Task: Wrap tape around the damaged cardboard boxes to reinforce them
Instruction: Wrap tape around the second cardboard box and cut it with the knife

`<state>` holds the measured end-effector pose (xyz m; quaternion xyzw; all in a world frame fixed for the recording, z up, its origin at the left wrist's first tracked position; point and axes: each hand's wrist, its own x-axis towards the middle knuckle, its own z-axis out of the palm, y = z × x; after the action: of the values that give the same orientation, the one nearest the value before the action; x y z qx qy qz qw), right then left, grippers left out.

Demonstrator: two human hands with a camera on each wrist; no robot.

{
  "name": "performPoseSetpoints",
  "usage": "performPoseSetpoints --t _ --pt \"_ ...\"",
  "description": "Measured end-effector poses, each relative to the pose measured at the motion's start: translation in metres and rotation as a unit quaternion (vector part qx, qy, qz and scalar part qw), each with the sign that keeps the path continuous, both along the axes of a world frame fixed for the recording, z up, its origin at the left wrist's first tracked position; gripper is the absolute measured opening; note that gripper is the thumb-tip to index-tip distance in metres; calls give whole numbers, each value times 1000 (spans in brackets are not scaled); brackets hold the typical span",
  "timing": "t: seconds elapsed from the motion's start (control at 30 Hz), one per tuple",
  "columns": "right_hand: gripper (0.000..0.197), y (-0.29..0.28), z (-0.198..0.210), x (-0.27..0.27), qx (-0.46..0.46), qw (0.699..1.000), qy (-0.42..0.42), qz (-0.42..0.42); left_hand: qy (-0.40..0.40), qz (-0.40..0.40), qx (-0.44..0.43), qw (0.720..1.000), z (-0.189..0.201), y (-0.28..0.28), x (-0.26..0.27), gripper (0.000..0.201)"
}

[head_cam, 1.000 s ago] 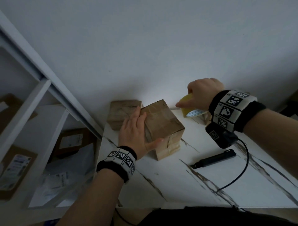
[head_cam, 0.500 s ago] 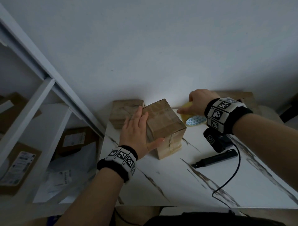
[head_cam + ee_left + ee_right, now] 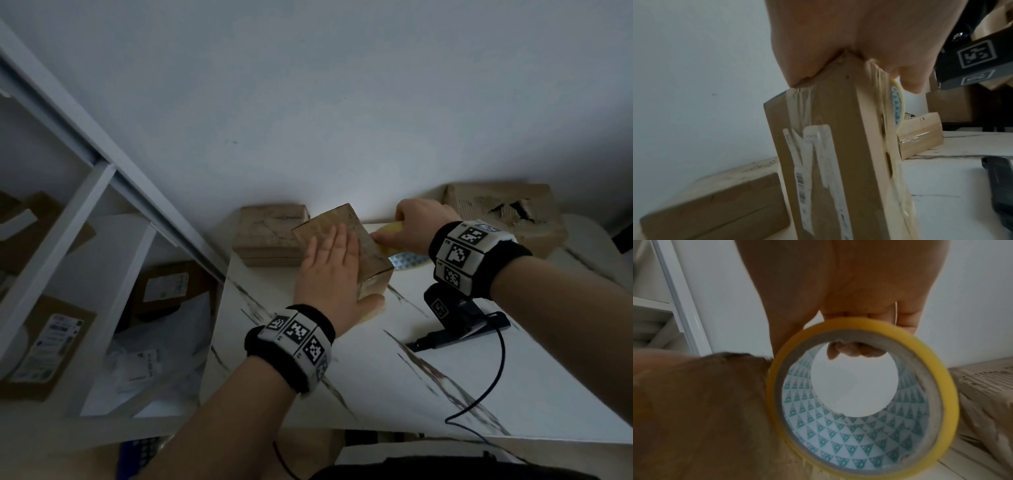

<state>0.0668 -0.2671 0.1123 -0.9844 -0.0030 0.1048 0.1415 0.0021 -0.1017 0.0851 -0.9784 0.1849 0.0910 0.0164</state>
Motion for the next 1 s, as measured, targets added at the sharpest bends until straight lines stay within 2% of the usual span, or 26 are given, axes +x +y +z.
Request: performPoseSetpoints --t 0.1,0.3,0.4,0.53,0.63,0.77,0.9,1.0 --pt "46 0 -2 -1 20 1000 -5 -5 6 23 -20 1000 7 -4 6 98" --pt "46 3 -6 -2 27 999 -10 14 73 147 -5 986 7 -19 21 124" --pt "48 0 -4 -1 39 999 3 12 81 142 -25 986 5 -16 23 119" --pt "46 -4 -6 -1 62 998 24 10 87 129 -53 986 5 -9 28 102" --pt "44 -7 -10 -1 105 993 45 2 70 120 -72 988 7 -6 30 91" --pt "44 -12 -8 3 137 989 39 -30 39 110 -105 988 5 -1 26 88" --pt "53 -13 5 9 210 975 15 -65 6 123 -207 970 3 5 19 92" --pt "58 -11 13 13 302 949 4 -87 -10 133 -269 954 -10 5 14 91"
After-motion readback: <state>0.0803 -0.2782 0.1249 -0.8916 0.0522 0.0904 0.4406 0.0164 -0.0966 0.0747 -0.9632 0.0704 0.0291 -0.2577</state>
